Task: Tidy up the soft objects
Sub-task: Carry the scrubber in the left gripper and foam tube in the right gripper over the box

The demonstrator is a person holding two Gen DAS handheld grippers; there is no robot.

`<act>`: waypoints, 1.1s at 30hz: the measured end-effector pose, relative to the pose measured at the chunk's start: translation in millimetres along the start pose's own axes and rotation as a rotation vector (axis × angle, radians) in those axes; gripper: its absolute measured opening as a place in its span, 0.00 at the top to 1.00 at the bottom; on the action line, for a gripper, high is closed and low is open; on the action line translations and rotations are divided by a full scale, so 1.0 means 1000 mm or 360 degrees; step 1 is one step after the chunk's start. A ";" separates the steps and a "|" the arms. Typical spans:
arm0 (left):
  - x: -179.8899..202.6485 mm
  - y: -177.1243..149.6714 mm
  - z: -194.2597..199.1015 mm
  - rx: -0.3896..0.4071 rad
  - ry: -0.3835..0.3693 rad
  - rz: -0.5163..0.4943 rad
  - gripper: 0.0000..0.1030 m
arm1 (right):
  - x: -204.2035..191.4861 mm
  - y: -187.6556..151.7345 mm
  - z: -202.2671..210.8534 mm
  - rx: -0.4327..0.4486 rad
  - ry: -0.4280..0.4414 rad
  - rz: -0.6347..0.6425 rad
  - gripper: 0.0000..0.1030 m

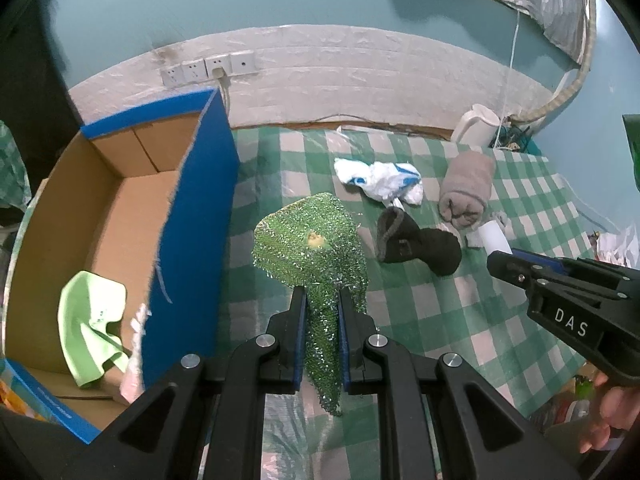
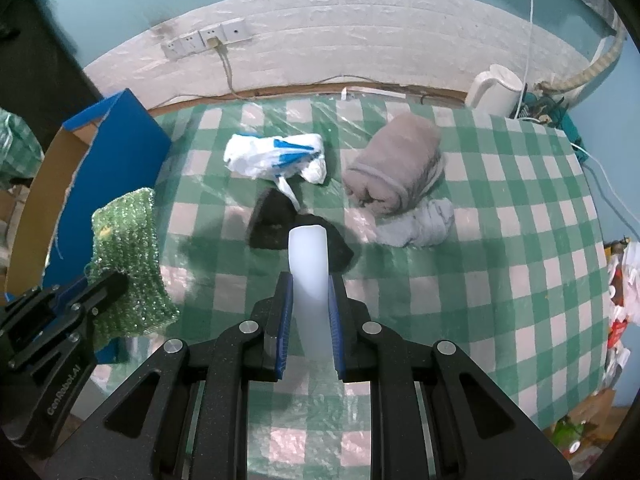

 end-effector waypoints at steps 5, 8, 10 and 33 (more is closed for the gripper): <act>-0.007 0.005 0.008 0.0022 0.0014 0.0024 0.87 | -0.005 0.003 0.006 0.0021 0.0002 0.0011 0.84; -0.011 0.007 0.012 0.0033 0.0024 0.0034 0.87 | -0.008 0.004 0.009 0.0035 0.0004 0.0019 0.84; -0.013 0.008 0.015 0.0045 0.0034 0.0036 0.87 | -0.011 0.005 0.012 0.0045 0.0005 0.0027 0.84; -0.057 0.017 0.040 0.0127 0.0101 0.0152 0.87 | -0.072 0.025 0.030 0.0116 0.0092 0.0178 0.84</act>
Point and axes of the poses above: each gripper's, at about its wrist camera, not at the fingertips, and z roughly against the way its jaws point, x to its right, y to its top, the point moved 3 cm from there along -z, roughly the way its jaws point, and after that the axes turned 5 degrees about y, right-handed, at the moved point
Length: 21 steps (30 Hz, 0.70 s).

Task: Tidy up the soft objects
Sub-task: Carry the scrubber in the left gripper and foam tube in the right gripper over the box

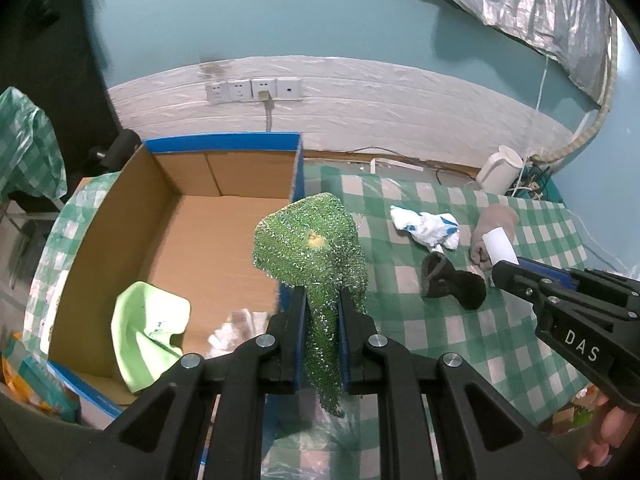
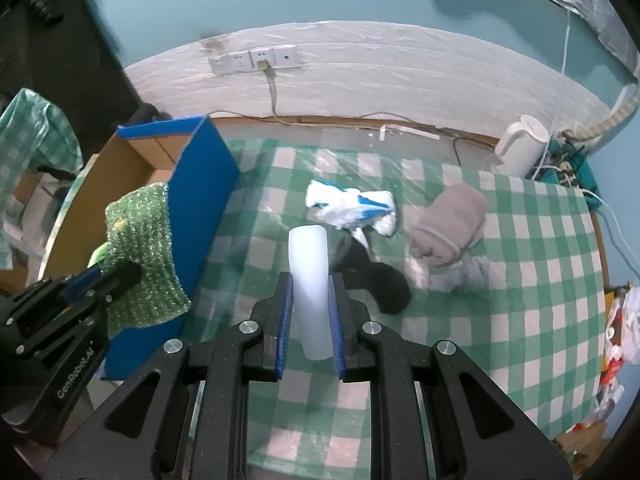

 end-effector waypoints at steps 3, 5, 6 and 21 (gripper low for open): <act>-0.009 0.001 0.004 0.0011 0.0007 0.0024 0.87 | -0.010 0.003 -0.001 0.0001 0.0011 0.0023 0.84; -0.013 0.001 0.006 0.0019 0.0011 0.0036 0.87 | -0.018 0.006 -0.003 0.0002 0.0020 0.0045 0.84; -0.017 0.002 0.007 0.0025 0.0014 0.0047 0.87 | -0.021 0.007 -0.003 0.0002 0.0024 0.0055 0.84; -0.061 -0.001 0.014 0.0040 0.0060 0.0165 0.87 | -0.075 0.018 -0.011 -0.0005 0.0080 0.0188 0.84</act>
Point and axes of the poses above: each gripper's, at about its wrist camera, not at the fingertips, and z roughly against the way its jaws point, x to its right, y to its top, the point moved 3 cm from there along -z, roughly the way its jaws point, and after that the axes turned 5 degrees about y, right-handed, at the moved point
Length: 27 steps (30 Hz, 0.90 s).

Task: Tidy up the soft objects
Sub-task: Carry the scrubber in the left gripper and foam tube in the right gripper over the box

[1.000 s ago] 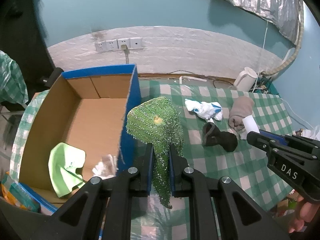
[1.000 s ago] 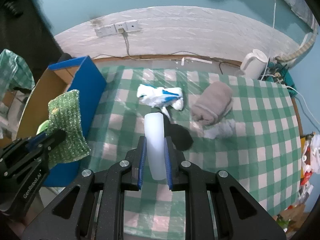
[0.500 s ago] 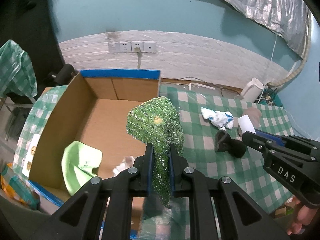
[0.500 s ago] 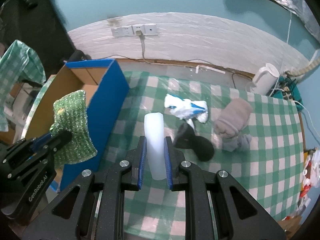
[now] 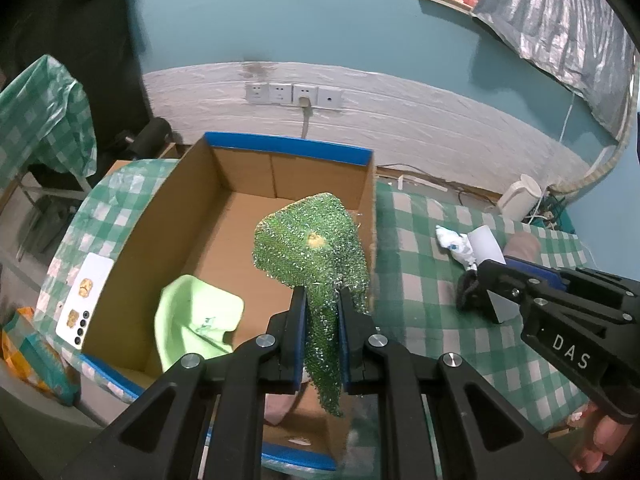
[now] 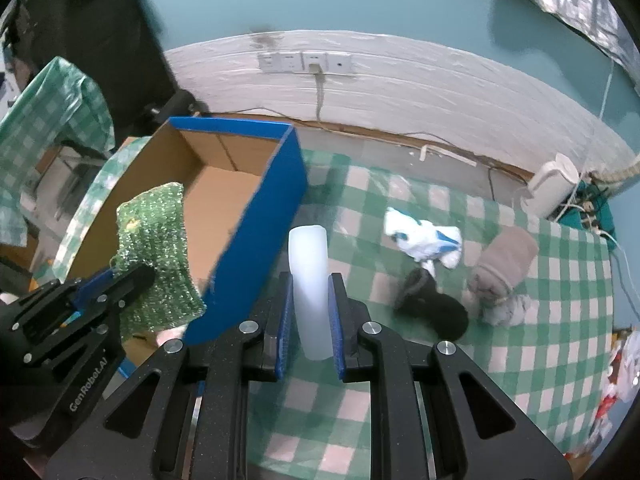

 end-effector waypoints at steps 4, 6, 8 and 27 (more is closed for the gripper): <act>-0.014 -0.001 -0.001 -0.0008 0.0012 0.0034 0.87 | -0.015 0.003 -0.008 -0.0021 0.0017 0.0039 0.84; -0.020 -0.001 -0.002 -0.0016 0.0019 0.0051 0.87 | -0.024 0.006 -0.012 -0.0029 0.0030 0.0055 0.84; -0.027 -0.001 -0.004 -0.0022 0.0030 0.0065 0.87 | -0.032 0.008 -0.015 -0.0031 0.0042 0.0071 0.84; -0.074 -0.012 -0.018 -0.0071 0.0157 0.0144 0.87 | -0.093 0.020 -0.047 -0.0104 0.0120 0.0201 0.84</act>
Point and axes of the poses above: each gripper's, at about its wrist camera, not at the fingertips, and z roughly against the way its jaws point, x to its right, y to its top, the point moved 3 cm from there along -z, roughly the way its jaws point, and after that the axes turned 5 degrees about y, right-handed, at the moved point
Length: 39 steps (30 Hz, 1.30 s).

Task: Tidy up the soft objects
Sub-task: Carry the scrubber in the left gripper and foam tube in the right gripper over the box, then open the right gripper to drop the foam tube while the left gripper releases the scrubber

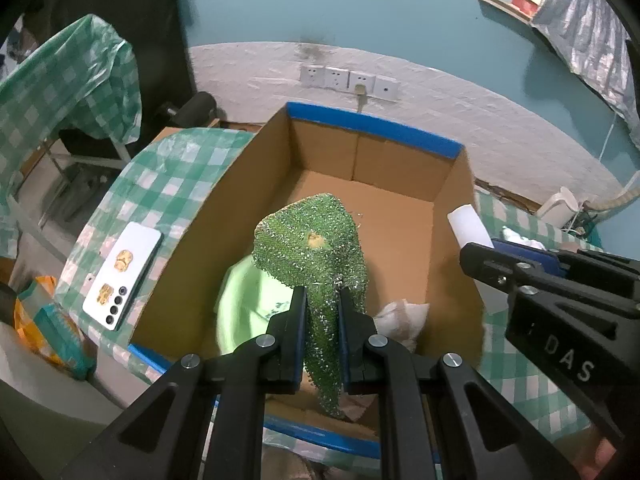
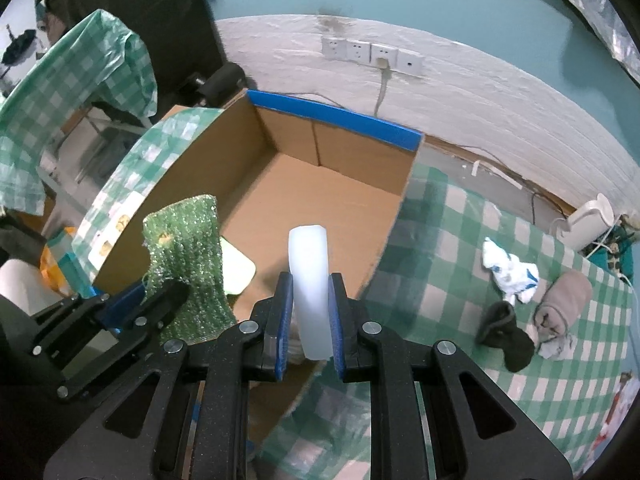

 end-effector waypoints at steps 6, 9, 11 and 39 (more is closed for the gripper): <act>-0.010 -0.003 -0.008 -0.0034 0.0031 0.0024 0.87 | -0.005 0.001 -0.009 -0.0031 0.0019 -0.0002 0.84; -0.011 -0.004 -0.012 -0.0056 0.0036 0.0031 0.87 | -0.005 0.002 -0.013 -0.0044 0.0039 -0.0016 0.82; -0.012 -0.004 -0.014 -0.0072 0.0042 0.0033 0.82 | -0.004 0.001 -0.015 -0.0055 0.0052 -0.0028 0.80; -0.005 -0.004 -0.013 -0.0111 0.0023 0.0060 0.67 | 0.026 -0.010 0.001 -0.0019 0.0000 -0.0135 0.48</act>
Point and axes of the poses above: each gripper's, at about its wrist camera, not at the fingertips, and z roughly against the way its jaws point, x to its right, y to its top, the point moved 3 cm from there along -z, roughly the way its jaws point, and after that the axes turned 5 degrees about y, right-handed, at the moved point
